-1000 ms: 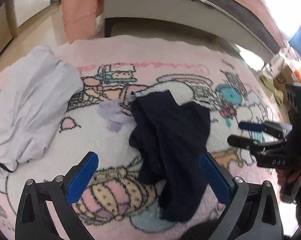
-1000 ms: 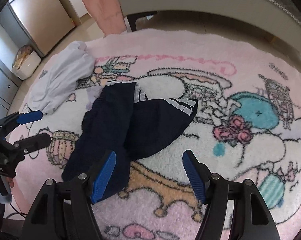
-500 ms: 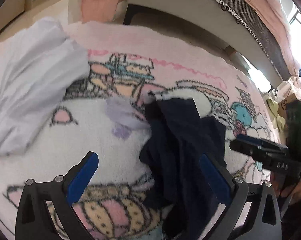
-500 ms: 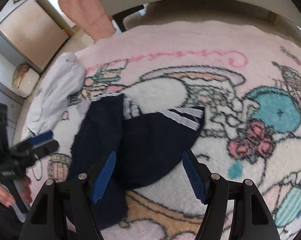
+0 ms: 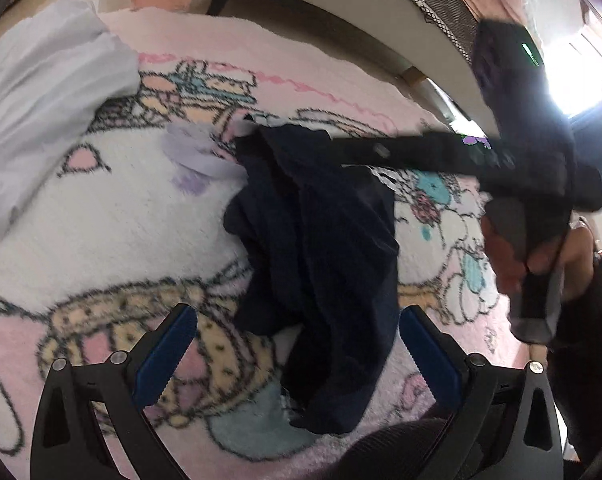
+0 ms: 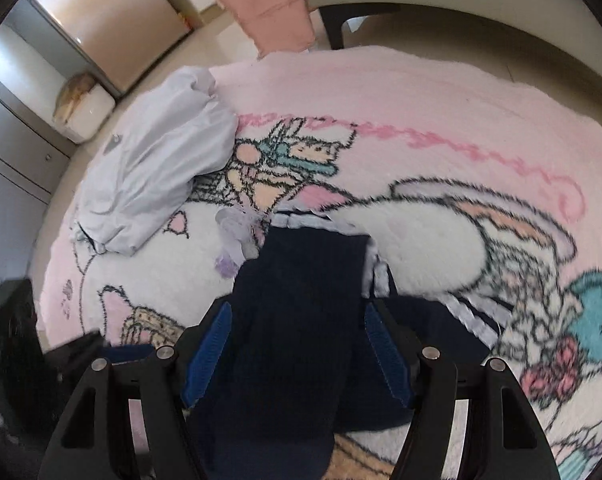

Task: Fold clothes

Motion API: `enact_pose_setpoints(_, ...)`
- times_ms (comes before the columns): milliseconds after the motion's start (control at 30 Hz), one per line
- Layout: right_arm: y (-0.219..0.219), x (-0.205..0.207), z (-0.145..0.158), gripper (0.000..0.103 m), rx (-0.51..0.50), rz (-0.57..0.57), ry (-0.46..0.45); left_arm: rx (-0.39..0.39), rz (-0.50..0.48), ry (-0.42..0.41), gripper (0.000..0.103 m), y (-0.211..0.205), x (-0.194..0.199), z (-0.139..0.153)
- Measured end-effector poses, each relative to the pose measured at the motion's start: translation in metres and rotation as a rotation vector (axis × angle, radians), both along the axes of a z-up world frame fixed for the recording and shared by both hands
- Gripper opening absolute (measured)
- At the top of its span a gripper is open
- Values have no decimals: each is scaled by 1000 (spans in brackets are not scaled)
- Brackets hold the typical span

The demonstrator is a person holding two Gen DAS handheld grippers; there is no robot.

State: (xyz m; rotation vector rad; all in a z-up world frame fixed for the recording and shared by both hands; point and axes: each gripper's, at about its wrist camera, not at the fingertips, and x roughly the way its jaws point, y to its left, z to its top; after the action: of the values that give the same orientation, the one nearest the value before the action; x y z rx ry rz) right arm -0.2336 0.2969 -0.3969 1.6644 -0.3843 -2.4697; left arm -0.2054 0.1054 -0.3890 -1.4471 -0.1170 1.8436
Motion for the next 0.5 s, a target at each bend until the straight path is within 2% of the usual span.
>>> enact_pose_setpoints(200,-17,-20,-9,69,22,14,-22,46,-30,-49,102,4,9,-6)
enact_pose_setpoints(233,-19,-22,-12,69,21,10,-26,43,-35,-51,97,5,11,-7)
enact_pose_setpoints(300,-19,-26,-17,69,26,-10,-42,36,-39,-58,82,6,15,-9)
enact_pose_setpoints(367,-20,-30,-22,69,29,-32,-58,19,-33,-68,58,6,18,-12)
enact_pose_setpoints(400,-20,-31,-23,69,25,-41,-62,7,-30,-75,54,6,19,-14)
enact_pose_setpoints(500,-20,-35,-27,69,8,-56,-68,-8,-24,-99,53,4,23,-20)
